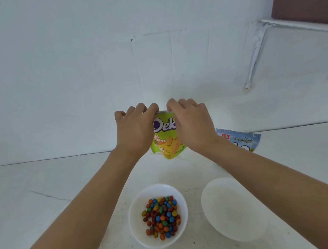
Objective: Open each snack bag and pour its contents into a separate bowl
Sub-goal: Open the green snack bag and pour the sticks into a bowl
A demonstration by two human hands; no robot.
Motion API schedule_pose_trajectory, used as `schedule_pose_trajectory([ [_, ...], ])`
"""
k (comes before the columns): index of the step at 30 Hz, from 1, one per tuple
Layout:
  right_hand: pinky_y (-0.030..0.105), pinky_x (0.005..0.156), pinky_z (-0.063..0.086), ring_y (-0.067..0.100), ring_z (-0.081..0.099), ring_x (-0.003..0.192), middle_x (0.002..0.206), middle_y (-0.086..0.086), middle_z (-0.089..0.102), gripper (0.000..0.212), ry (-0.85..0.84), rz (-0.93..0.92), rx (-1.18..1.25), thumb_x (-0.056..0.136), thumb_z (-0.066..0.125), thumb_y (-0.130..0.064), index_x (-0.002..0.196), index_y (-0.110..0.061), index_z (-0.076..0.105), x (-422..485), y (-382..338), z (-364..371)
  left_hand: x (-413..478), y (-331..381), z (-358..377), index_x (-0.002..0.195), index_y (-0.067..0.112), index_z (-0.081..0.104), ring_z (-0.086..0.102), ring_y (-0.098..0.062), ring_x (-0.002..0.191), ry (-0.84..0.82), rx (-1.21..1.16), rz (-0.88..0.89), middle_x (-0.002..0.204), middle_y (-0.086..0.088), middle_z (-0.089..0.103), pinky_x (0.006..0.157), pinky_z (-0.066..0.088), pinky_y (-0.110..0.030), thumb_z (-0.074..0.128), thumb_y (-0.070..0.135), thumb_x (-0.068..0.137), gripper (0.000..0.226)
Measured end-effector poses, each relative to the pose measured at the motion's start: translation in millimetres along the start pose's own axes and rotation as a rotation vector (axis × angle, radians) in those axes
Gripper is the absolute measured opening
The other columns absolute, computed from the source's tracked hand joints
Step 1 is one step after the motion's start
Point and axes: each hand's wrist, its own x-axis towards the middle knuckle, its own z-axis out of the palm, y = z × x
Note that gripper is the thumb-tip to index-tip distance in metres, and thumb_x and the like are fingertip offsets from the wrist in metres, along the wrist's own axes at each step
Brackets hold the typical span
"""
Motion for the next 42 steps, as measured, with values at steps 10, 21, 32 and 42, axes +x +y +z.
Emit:
schedule_pose_trajectory([
  [10, 0.035, 0.056, 0.039, 0.023, 0.043, 0.081, 0.085, 0.002, 0.053, 0.021, 0.04, -0.236, 0.352, 0.074, 0.042, -0.012, 0.093, -0.011, 0.05, 17, -140, -35, -60, -104, -106, 0.104, 0.024, 0.056, 0.053, -0.028, 0.068, 0.123, 0.165, -0.093, 0.077, 0.003, 0.056, 0.077, 0.023, -0.04, 0.058, 0.015, 0.095, 0.013],
  [21, 0.039, 0.061, 0.047, 0.021, 0.049, 0.082, 0.087, -0.001, 0.058, 0.016, 0.057, -0.32, 0.614, 0.086, 0.046, -0.001, 0.095, -0.012, 0.052, 26, -327, -29, -163, -244, -207, 0.12, 0.028, 0.056, 0.061, -0.029, 0.09, 0.134, 0.204, -0.232, 0.106, -0.004, 0.056, 0.087, 0.032, -0.047, 0.051, 0.034, 0.102, 0.02],
  [32, 0.042, 0.064, 0.053, 0.023, 0.061, 0.083, 0.089, -0.001, 0.065, 0.019, -0.141, -0.345, 0.82, 0.089, 0.051, 0.002, 0.092, -0.017, 0.053, -21, -462, 36, -284, -343, -238, 0.101, 0.022, 0.054, 0.057, -0.025, 0.077, -0.047, 0.315, -0.316, 0.087, 0.003, 0.057, 0.082, 0.03, -0.044, 0.061, 0.02, 0.096, 0.009],
  [42, 0.044, 0.066, 0.052, 0.022, 0.06, 0.085, 0.089, -0.004, 0.063, 0.015, -0.353, -0.35, 0.828, 0.093, 0.051, -0.005, 0.094, -0.02, 0.053, -82, -476, 86, -355, -338, -210, 0.107, 0.024, 0.041, 0.052, -0.022, 0.076, -0.378, 0.267, -0.405, 0.087, 0.007, 0.051, 0.082, 0.026, -0.039, 0.056, 0.002, 0.085, 0.035],
])
